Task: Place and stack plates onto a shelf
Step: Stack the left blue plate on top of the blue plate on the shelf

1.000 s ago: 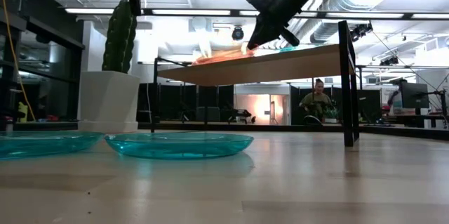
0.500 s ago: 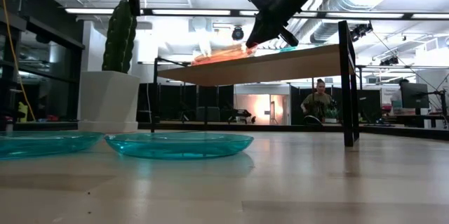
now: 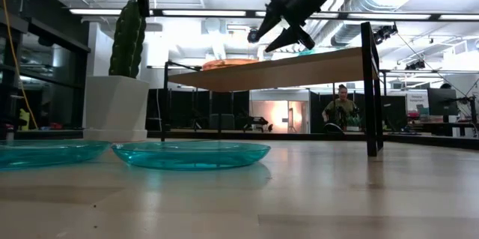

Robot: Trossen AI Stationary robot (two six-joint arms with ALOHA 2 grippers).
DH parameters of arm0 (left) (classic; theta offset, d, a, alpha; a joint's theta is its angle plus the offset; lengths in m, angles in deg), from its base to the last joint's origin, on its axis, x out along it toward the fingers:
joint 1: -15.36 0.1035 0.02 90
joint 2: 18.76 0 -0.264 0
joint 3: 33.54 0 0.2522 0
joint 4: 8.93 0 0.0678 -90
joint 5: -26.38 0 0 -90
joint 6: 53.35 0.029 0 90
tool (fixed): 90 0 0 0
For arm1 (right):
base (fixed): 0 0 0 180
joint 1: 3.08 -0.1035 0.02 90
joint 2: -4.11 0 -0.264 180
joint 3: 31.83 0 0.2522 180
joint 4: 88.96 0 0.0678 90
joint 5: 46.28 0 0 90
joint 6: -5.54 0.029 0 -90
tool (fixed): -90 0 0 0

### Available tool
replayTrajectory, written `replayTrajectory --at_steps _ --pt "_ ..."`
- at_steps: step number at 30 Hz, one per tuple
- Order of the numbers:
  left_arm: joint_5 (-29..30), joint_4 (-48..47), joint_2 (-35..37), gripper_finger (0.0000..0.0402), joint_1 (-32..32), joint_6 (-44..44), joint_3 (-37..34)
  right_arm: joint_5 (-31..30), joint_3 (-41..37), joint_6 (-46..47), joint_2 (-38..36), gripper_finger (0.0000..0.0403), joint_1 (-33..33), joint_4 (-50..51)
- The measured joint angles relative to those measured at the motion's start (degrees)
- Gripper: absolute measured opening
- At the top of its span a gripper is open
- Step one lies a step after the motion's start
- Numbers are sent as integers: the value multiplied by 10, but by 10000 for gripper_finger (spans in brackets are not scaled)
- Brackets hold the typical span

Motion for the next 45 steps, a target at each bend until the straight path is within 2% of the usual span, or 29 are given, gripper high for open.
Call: replayTrajectory --at_steps 6,14,17,22,27,31,35,39,42,45 --pt "8 0 0 1 0 6 0 54 0 -47 -17 208 4 29" --pt "9 -4 0 1 0 5 0 68 -1 -143 -87 200 -28 158" --pt "11 -4 0 1 0 6 0 71 -37 -142 -131 199 -42 157" --pt "11 -4 0 1 0 6 0 78 -169 -70 -246 199 -73 76" --pt "11 -4 0 1 0 6 0 74 -287 19 -366 200 -126 -106" --pt "11 -5 0 1 0 6 0 38 -351 40 -428 200 -164 -232" --pt "11 -5 0 1 0 6 0 -1 -371 40 -451 200 -189 -256" --pt "11 -8 0 16 -1 9 1 -4 -371 41 -452 200 -201 -257" --pt "6 -56 -1 47 -11 6 28 -5 -371 42 -452 200 -207 -256" --pt "3 -157 -5 87 -31 22 82 -4 -371 42 -452 200 -208 -257"
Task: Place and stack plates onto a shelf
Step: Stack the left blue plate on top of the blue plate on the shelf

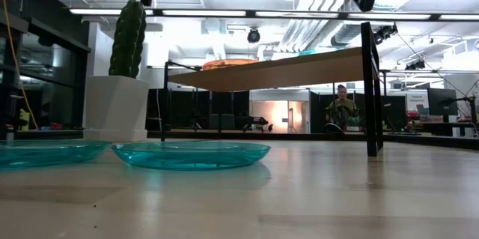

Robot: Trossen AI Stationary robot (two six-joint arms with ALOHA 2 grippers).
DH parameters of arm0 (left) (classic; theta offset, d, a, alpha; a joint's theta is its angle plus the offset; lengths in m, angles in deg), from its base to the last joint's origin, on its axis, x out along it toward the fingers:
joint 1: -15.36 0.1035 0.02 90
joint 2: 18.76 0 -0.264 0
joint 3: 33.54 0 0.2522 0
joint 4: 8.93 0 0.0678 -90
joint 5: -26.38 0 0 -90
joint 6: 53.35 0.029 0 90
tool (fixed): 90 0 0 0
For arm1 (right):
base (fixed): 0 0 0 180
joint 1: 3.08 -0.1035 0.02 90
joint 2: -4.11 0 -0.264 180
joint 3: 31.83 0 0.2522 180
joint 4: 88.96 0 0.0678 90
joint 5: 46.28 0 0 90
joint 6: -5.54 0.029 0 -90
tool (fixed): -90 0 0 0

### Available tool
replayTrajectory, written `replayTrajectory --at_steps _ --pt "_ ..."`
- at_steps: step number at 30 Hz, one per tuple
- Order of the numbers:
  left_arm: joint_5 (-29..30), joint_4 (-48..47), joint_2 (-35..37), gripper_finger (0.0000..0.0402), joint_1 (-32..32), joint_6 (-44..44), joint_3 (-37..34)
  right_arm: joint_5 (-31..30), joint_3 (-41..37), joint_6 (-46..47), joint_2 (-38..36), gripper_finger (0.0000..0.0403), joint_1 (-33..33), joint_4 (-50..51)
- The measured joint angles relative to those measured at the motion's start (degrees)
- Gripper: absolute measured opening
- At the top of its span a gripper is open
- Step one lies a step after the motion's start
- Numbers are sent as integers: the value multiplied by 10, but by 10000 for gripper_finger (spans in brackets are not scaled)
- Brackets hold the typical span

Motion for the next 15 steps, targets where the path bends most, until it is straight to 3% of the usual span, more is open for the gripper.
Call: replayTrajectory --at_steps 6,15 --pt "2 -263 -21 161 -49 48 119 1 0 0 0 200 0 0" --pt "-17 -439 -25 193 -136 31 156 1 0 0 0 200 0 0"
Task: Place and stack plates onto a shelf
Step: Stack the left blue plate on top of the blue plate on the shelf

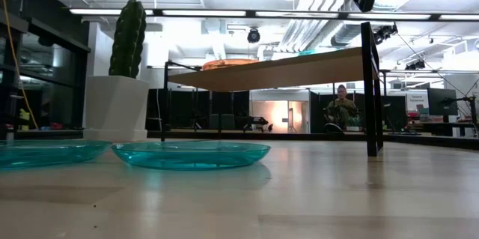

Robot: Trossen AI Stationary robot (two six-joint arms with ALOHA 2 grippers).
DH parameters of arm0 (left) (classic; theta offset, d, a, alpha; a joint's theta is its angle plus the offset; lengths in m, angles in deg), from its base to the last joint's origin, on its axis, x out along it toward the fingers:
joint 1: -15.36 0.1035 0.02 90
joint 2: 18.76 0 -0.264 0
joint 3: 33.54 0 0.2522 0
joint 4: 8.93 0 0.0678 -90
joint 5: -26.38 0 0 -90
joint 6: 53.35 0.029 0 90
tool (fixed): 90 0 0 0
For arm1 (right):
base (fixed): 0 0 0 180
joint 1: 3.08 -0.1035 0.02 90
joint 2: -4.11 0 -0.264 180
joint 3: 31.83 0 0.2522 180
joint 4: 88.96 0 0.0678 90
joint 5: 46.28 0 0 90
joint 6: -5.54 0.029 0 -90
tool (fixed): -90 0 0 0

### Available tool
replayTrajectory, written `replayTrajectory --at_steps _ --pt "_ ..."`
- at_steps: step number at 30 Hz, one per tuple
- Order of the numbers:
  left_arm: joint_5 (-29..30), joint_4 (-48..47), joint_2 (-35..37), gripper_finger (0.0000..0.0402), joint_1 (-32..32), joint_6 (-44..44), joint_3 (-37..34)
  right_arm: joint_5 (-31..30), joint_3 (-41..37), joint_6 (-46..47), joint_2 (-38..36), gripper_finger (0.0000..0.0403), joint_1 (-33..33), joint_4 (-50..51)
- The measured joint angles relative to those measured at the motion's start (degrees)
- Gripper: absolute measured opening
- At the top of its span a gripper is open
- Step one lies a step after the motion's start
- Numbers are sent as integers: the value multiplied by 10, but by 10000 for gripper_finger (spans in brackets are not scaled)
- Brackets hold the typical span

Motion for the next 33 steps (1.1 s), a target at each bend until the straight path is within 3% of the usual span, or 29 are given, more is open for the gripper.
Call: replayTrajectory --at_steps 5,11,20,33 --pt "-27 -87 -16 193 -64 -44 -29 0 0 0 0 200 0 0" --pt "-26 -58 -51 193 -112 -53 -108 0 0 0 0 200 0 2" --pt "-2 44 -122 193 -90 -44 -202 -2 0 0 4 200 0 13" --pt "-40 99 -251 193 -58 42 -205 -2 0 5 14 200 0 27"
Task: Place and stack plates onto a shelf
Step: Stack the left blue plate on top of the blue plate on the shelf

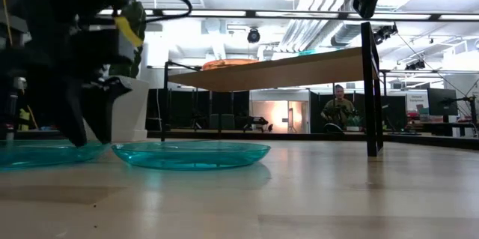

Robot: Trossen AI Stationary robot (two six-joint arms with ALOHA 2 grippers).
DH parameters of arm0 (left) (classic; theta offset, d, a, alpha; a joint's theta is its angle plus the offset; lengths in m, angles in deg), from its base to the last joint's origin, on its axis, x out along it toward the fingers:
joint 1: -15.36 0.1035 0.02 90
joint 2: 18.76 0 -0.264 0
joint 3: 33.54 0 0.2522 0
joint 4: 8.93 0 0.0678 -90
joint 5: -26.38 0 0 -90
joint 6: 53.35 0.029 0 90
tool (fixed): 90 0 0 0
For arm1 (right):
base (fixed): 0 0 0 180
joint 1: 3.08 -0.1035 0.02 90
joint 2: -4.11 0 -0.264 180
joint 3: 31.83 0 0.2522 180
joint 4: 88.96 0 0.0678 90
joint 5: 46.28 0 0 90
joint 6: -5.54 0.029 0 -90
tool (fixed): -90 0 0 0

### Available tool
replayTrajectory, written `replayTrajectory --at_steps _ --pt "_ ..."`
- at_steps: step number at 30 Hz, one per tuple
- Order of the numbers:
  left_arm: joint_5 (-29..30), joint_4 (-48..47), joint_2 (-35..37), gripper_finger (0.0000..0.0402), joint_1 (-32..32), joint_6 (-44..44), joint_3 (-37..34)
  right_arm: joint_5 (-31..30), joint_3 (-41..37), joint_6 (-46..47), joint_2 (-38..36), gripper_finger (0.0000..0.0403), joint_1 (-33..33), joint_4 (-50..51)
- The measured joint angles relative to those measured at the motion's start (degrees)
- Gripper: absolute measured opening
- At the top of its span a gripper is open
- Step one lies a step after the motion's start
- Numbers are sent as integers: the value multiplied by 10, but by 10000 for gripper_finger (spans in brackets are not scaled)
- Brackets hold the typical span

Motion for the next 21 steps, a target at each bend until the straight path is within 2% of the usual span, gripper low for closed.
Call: replayTrajectory --at_steps 3,7,10,14,19,21 --pt "-3 11 -22 193 8 -1 0 0 0 9 0 200 0 2" --pt "-35 19 -38 192 12 -4 2 5 0 9 0 200 0 7" --pt "-42 19 -38 176 12 -4 2 5 0 9 0 200 0 9" --pt "-50 18 -36 124 12 3 1 5 0 9 0 200 0 9" --pt "-61 15 -36 28 12 2 1 6 0 8 0 200 0 11" --pt "-66 13 -30 8 16 -9 1 6 0 9 0 200 0 12"
